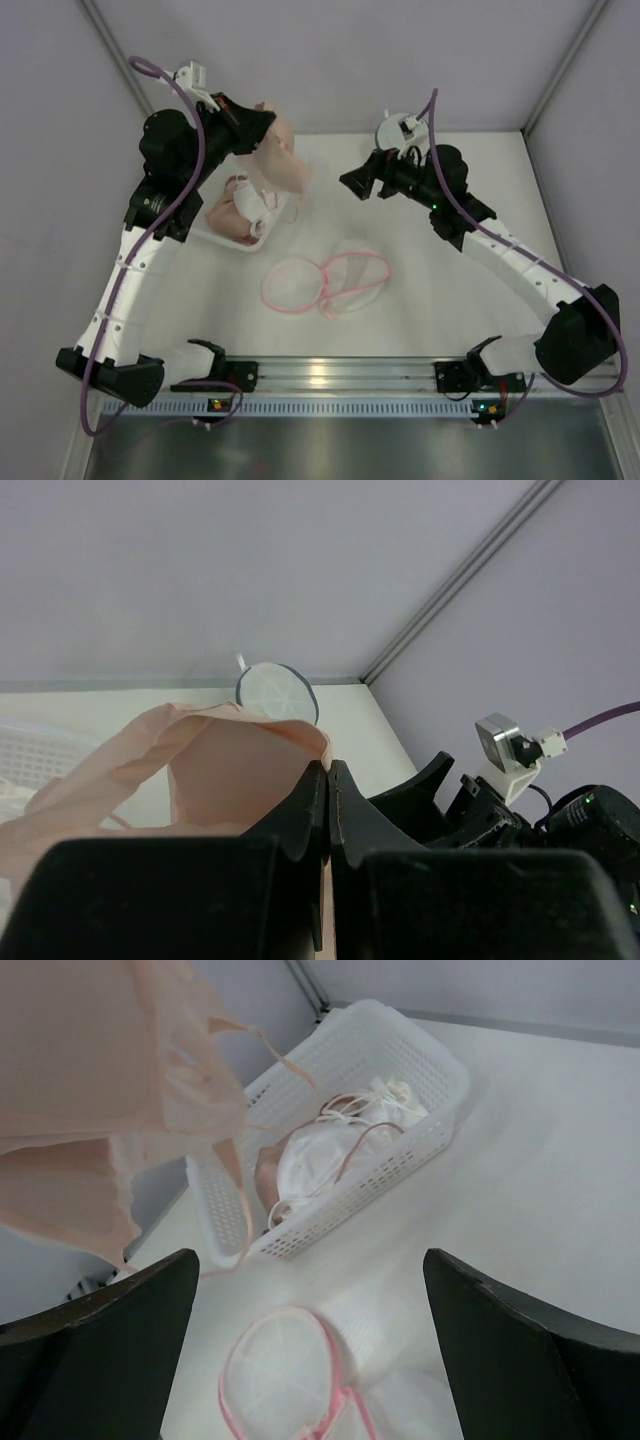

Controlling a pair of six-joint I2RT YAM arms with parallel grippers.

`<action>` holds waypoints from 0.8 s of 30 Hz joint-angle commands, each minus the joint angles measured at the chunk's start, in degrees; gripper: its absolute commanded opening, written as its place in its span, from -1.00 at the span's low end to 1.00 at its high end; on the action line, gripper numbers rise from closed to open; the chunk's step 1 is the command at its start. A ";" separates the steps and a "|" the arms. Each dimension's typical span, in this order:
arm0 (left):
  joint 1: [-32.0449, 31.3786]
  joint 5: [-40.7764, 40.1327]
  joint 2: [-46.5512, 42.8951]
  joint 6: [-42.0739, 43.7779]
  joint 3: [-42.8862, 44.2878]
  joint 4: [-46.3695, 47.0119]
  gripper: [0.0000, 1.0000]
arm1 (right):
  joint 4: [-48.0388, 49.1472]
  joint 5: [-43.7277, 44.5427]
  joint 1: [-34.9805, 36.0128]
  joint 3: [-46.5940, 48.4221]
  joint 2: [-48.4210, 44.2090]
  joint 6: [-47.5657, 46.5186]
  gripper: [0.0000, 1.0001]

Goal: Place the bra in the laundry bag and zip it closed
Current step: Adjust the bra.

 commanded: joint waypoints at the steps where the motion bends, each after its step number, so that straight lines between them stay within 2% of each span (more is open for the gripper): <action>1: 0.15 -3.71 0.51 1.07 1.89 -2.19 -1.00 | 6.50 5.94 2.26 2.37 1.40 -2.85 0.89; 5: 0.15 -3.26 1.39 0.63 3.29 -2.99 -1.00 | 8.34 11.21 7.01 5.52 4.29 -7.51 0.90; 10: 0.15 -9.58 -0.10 -0.60 2.33 -3.34 -1.00 | 13.70 14.73 12.81 7.98 7.81 -8.75 0.93; 12: 0.15 -10.82 -0.28 -0.86 2.15 -3.43 -1.00 | 13.97 18.84 14.83 9.39 9.30 -9.45 0.99; 15: 0.15 -9.69 -0.10 -1.13 2.50 -3.43 -1.00 | 14.94 19.66 19.23 13.34 12.03 -10.60 0.99; 19: 0.24 -6.17 -0.10 -0.95 3.03 -4.57 -1.00 | 13.27 21.77 20.38 17.30 16.25 -9.89 0.99; 24: 0.24 -6.69 -0.63 -0.60 3.30 -6.42 -1.00 | 18.00 23.79 20.91 16.61 17.48 -11.56 0.99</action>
